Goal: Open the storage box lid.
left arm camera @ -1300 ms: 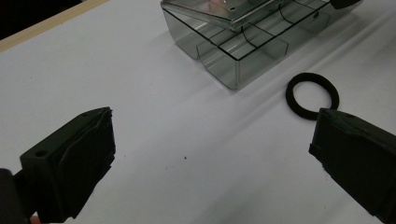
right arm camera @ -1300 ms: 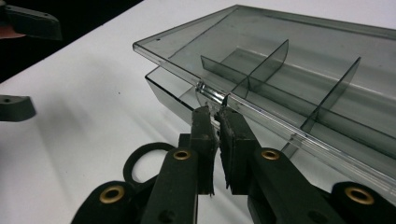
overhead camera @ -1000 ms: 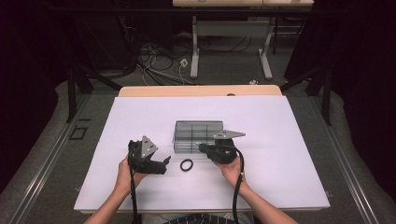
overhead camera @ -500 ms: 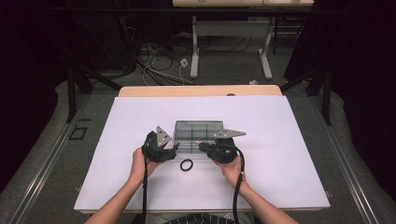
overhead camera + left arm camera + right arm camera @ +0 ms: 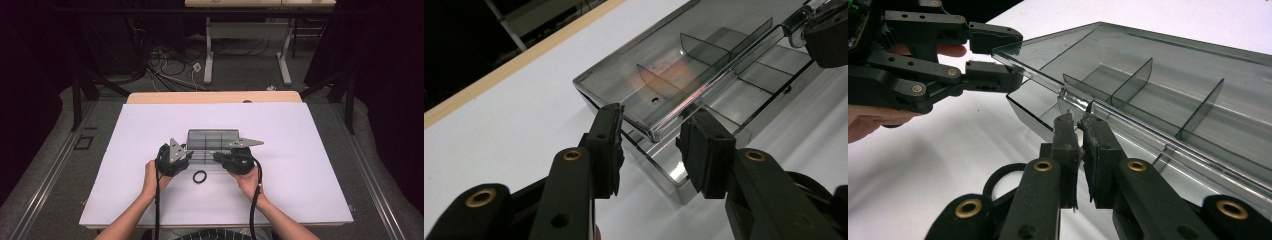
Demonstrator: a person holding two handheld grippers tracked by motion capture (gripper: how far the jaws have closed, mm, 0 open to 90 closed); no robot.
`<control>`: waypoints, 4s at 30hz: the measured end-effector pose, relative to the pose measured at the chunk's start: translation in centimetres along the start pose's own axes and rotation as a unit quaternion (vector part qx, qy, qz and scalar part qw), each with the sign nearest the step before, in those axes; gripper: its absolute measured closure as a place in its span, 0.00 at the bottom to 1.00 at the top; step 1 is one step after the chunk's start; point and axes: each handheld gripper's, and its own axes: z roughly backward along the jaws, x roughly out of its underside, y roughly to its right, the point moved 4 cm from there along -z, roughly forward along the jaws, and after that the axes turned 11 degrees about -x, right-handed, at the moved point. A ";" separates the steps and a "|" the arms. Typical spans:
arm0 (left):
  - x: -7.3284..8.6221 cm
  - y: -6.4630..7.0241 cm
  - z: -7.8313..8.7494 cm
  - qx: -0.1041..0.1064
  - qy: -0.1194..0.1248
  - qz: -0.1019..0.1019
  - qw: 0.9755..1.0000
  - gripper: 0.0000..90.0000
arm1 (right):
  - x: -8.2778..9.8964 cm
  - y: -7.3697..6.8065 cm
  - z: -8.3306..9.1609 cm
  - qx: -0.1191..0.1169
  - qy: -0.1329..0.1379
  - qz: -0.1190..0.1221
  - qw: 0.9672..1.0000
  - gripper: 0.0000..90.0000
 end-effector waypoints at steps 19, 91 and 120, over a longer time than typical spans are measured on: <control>0.0 0.0 0.3 -0.010 0.023 0.011 1.000 0.72 | 1.0 0.9 4.4 0.043 -0.069 0.040 0.996 0.64; -0.2 -0.7 0.3 -0.004 0.033 0.029 0.999 0.77 | -0.6 3.6 5.5 0.127 -0.024 0.091 0.987 0.81; -0.6 -1.4 0.4 0.004 0.035 0.019 0.999 0.78 | -1.4 3.8 5.4 0.137 -0.024 0.101 0.985 0.82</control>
